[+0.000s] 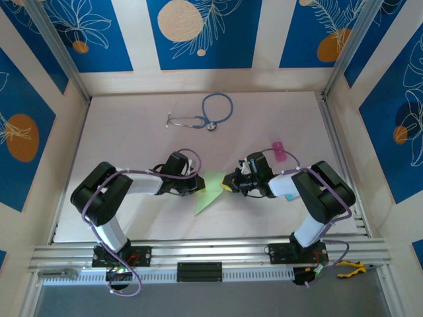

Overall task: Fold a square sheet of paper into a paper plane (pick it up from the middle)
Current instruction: Fold the wing for the fifth time at the center of the table.

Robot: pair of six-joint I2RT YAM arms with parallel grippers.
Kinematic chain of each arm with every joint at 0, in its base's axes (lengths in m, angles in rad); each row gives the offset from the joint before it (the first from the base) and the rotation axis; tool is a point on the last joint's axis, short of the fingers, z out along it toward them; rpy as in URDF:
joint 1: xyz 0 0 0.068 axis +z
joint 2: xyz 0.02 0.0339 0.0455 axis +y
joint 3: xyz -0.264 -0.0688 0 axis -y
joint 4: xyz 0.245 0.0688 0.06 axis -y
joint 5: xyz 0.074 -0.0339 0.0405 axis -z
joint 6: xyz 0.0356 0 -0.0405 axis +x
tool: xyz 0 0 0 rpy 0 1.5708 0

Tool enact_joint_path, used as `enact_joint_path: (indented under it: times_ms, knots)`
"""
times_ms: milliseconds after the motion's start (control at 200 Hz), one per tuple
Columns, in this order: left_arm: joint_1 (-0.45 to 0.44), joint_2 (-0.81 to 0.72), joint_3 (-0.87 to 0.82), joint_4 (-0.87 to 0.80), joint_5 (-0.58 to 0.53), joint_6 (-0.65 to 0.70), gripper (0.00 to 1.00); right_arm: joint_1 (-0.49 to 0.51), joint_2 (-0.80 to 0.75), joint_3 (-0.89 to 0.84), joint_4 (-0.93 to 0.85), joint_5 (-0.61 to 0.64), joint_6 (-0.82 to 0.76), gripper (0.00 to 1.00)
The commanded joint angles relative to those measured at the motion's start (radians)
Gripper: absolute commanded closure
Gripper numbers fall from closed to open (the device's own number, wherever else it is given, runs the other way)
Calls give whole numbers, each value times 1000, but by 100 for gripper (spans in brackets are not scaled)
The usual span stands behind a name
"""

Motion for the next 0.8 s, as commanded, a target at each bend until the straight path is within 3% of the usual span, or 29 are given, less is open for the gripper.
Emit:
enact_joint_path:
  times_ms: [0,215,570,795]
  knots:
    - [-7,23,-18,7,-6,6,88,2,20,17,3,-62,-53,92]
    - [-8,27,-14,18,1,2,88,-7,37,26,2,-85,-75,83]
    - [-8,20,-16,16,1,1,88,-18,66,54,-22,-92,-109,82]
    - [-5,16,-15,7,-7,2,88,-27,20,67,-151,-46,-181,81]
